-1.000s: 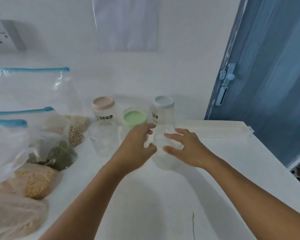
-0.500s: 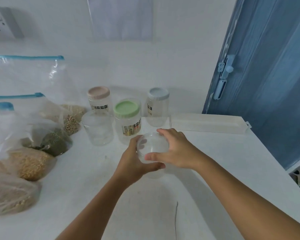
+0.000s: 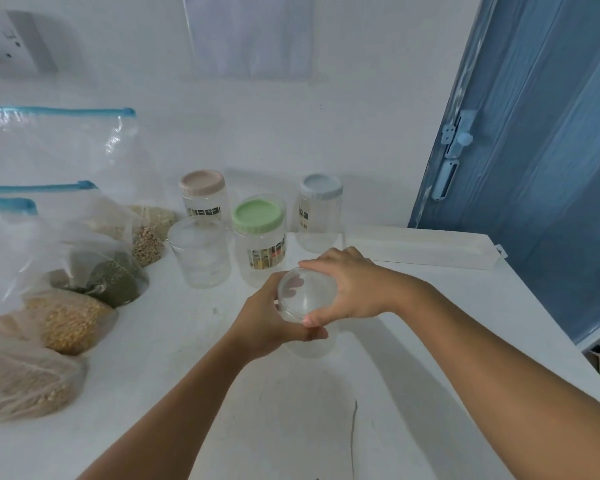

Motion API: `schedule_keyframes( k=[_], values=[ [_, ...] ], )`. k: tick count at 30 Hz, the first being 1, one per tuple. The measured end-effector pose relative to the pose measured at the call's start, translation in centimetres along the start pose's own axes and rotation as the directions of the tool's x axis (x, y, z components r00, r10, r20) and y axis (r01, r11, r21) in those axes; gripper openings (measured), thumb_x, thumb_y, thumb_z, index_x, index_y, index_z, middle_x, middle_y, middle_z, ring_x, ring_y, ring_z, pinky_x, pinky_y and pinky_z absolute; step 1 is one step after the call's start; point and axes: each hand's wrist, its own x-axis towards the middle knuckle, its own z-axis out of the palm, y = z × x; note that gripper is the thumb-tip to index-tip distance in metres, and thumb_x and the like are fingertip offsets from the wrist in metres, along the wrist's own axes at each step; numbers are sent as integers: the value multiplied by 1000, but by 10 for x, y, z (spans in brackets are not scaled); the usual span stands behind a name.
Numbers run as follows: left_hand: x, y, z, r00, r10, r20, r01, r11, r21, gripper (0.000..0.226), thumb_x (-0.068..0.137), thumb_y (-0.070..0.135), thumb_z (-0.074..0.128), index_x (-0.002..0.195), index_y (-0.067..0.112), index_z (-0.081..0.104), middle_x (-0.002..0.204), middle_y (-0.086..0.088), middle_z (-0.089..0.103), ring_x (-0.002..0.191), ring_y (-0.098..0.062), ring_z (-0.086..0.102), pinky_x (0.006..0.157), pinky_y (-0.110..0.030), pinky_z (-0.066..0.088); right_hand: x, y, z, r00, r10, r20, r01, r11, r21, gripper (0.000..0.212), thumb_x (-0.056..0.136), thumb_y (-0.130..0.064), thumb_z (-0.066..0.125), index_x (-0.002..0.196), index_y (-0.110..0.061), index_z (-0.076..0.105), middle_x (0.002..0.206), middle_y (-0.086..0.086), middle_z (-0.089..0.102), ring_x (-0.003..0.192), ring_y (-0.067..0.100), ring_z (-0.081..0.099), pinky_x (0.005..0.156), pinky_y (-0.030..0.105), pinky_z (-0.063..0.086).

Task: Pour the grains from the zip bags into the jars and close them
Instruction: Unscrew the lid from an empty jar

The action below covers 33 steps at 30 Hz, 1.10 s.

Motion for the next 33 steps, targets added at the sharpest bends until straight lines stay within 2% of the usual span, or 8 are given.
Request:
schedule_keyframes(
  k=[6, 12, 16, 20, 22, 25, 30, 33],
  values=[
    [1, -4, 1, 1000, -2, 13, 2, 1000, -1, 104, 46, 53, 101, 134, 48, 47, 131, 26, 60, 125, 5, 54, 105, -28, 47, 6, -18, -1, 992, 125, -31, -128, 972, -199, 112, 61, -98, 58, 147, -28, 43, 138, -6, 47, 127, 22, 45, 95, 43, 45],
    [6, -2, -7, 995, 11, 95, -14, 999, 37, 115, 46, 59, 100, 145, 42, 45, 138, 25, 57, 128, 2, 54, 108, -32, 48, 8, -22, -17, 984, 100, 149, -55, 958, -280, 126, 63, -90, 66, 164, -36, 13, 161, -6, 25, 147, 25, 24, 114, 50, 38],
    [5, -6, -6, 996, 6, 93, -7, 1000, 19, 113, 47, 58, 100, 145, 43, 45, 138, 26, 57, 128, 2, 54, 107, -32, 48, 5, -30, -7, 990, 138, -15, -135, 932, -336, 113, 66, -99, 51, 149, -23, 42, 140, -2, 48, 125, 25, 51, 92, 42, 44],
    [5, -5, -7, 995, 29, 93, -32, 999, 38, 115, 48, 57, 100, 147, 43, 43, 139, 26, 55, 130, 1, 52, 106, -28, 46, 3, -30, -17, 989, 44, 138, -10, 971, -238, 113, 68, -67, 79, 160, -31, 24, 153, -8, 33, 141, 23, 34, 109, 45, 44],
    [6, -5, -7, 994, 32, 102, -36, 999, 40, 116, 48, 59, 100, 147, 42, 42, 141, 26, 54, 131, 1, 52, 108, -30, 46, -1, -31, -20, 984, 69, 164, -32, 976, -213, 118, 71, -76, 74, 163, -30, 16, 162, -9, 22, 149, 21, 22, 115, 48, 38],
    [6, -6, -7, 994, 22, 106, -24, 1000, 20, 112, 49, 57, 101, 145, 44, 44, 140, 24, 56, 131, 0, 53, 109, -36, 49, 0, -38, -11, 992, 121, -15, -120, 944, -308, 111, 68, -98, 52, 151, -25, 40, 148, 0, 39, 137, 25, 40, 102, 45, 43],
    [6, -7, -6, 994, 30, 102, -33, 999, 33, 116, 47, 61, 99, 147, 42, 44, 142, 24, 55, 134, -2, 51, 113, -38, 46, 0, -39, -17, 995, 0, 100, 24, 970, -240, 94, 75, -62, 77, 155, -36, 34, 148, -7, 34, 139, 21, 33, 107, 44, 45],
    [6, -8, -7, 994, 32, 109, -36, 999, 34, 115, 48, 62, 99, 147, 44, 43, 141, 25, 54, 134, -2, 51, 112, -37, 46, -4, -37, -18, 992, 59, 108, -35, 977, -209, 104, 75, -80, 70, 158, -33, 30, 159, -6, 25, 147, 21, 23, 114, 49, 39]
  ],
)
